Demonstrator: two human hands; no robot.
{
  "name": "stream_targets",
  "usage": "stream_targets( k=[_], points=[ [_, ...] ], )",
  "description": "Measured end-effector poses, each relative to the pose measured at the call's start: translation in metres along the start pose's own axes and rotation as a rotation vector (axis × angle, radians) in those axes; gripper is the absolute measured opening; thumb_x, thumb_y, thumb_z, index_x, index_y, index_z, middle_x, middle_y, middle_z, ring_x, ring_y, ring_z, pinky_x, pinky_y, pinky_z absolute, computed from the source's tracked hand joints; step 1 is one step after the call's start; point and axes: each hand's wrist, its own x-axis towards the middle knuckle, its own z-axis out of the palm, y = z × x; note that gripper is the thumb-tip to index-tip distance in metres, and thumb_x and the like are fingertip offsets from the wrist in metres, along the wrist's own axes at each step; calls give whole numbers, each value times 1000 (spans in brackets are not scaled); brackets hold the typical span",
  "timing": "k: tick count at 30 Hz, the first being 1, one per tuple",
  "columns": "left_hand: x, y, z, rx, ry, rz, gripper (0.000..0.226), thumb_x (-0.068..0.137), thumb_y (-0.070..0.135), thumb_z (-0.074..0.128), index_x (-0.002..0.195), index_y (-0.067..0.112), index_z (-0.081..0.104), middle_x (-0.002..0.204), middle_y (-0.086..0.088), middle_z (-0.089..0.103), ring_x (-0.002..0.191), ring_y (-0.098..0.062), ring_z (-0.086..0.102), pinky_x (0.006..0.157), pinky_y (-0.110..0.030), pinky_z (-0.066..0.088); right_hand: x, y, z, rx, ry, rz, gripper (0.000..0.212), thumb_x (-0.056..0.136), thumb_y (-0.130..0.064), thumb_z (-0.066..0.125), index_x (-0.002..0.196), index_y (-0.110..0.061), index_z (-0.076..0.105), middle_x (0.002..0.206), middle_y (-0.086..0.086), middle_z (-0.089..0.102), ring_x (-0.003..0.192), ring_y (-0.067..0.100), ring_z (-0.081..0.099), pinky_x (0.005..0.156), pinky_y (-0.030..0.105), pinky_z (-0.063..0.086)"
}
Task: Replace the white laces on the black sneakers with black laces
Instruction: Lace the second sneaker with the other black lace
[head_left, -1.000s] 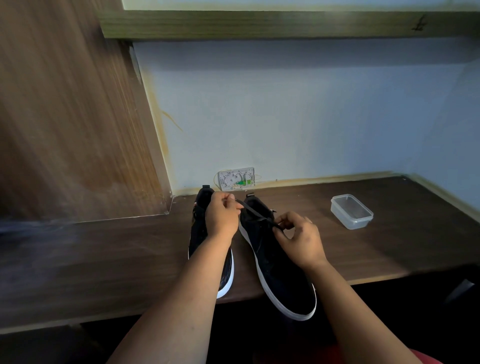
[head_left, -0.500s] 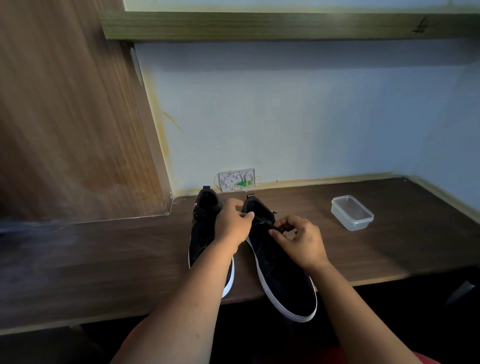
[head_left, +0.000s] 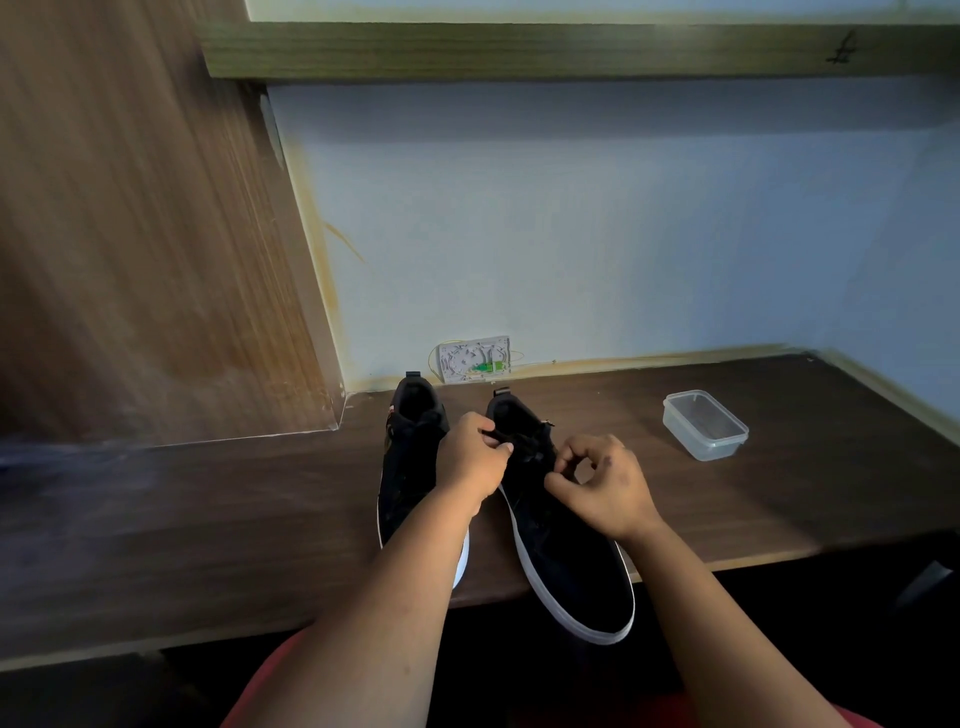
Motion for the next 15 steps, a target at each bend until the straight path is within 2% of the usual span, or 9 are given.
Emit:
stream_targets(
  k=[4,7,10,13,15],
  points=[
    [2,-2,-1,22,23,13,32,88,14,67,118,13,55,97,-1,67,93,-17,60,71,-24,44,1,2,-3,4,-95,-1,15,63,-31,66,57,-26,53,63,-13,62,89,9,51,67,13,35],
    [1,0,-3,1,28,3,34,87,13,67,119,14,53,96,-2,66,91,-18,60,70,-25,43,2,5,-5,-34,-179,-7,16,63,-39,64,59,-28,53,65,-14,61,90,12,50,71,19,38],
    [0,4,-5,-9,38,-6,31,88,17,66,117,14,53,98,0,64,93,-18,59,71,-26,44,3,7,-5,-41,-134,-13,26,68,-50,73,70,-29,57,73,-16,63,86,8,52,78,22,40],
    [-3,8,-7,42,47,44,33,89,22,64,120,16,54,106,1,63,91,-13,57,70,-22,41,2,2,-3,-50,-78,-46,24,72,-44,78,75,-27,61,74,-15,64,83,5,54,78,19,38],
    [-4,9,-8,126,45,124,37,90,25,63,124,17,53,117,0,59,100,-15,57,77,-22,41,2,1,-2,-74,-80,-49,18,75,-36,77,71,-29,61,71,-14,65,83,10,54,75,22,39]
  ],
)
